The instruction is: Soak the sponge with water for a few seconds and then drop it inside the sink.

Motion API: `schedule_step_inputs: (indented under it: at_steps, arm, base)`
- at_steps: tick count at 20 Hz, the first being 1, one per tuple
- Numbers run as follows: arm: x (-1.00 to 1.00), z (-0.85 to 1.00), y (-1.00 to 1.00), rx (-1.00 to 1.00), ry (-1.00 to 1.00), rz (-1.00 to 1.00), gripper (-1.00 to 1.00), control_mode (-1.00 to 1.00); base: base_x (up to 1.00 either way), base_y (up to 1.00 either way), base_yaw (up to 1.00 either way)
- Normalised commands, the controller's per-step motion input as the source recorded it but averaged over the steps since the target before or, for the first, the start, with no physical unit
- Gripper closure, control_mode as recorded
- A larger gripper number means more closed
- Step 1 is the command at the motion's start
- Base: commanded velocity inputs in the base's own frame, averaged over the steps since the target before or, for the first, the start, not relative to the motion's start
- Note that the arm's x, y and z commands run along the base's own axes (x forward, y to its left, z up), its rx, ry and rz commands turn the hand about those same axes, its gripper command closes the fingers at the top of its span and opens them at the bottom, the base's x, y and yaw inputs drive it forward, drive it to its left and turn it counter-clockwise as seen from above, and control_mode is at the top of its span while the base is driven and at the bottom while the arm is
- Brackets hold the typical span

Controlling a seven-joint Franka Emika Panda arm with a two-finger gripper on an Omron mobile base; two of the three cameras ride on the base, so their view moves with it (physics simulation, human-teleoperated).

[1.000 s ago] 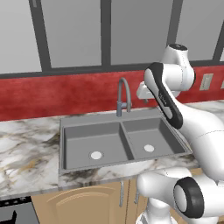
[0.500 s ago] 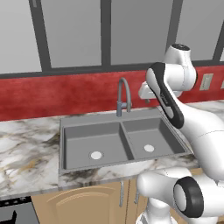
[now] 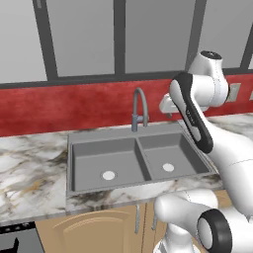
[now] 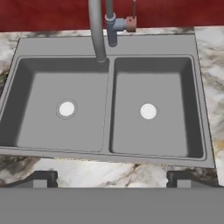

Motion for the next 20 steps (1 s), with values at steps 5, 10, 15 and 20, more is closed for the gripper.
schedule_step_inputs:
  at_steps: [5,10,15,20]
  arm:
    - [-0.23,0.0,0.02,0.0,-0.06,0.03,-1.0,-1.0]
    - [-0.2,0.0,0.0,0.02,-0.18,0.01,-1.0,-1.0]
    - [-0.01,0.0,-0.01,0.09,-0.11,0.0,-1.0,-1.0]
    - [0.0,0.0,-0.07,0.09,-0.16,0.0,-1.0,-1.0]
  base:
    - [0.0,0.0,0.0]
    - [0.0,0.0,0.0]
    - [0.0,0.0,0.0]
    - [0.0,0.0,0.0]
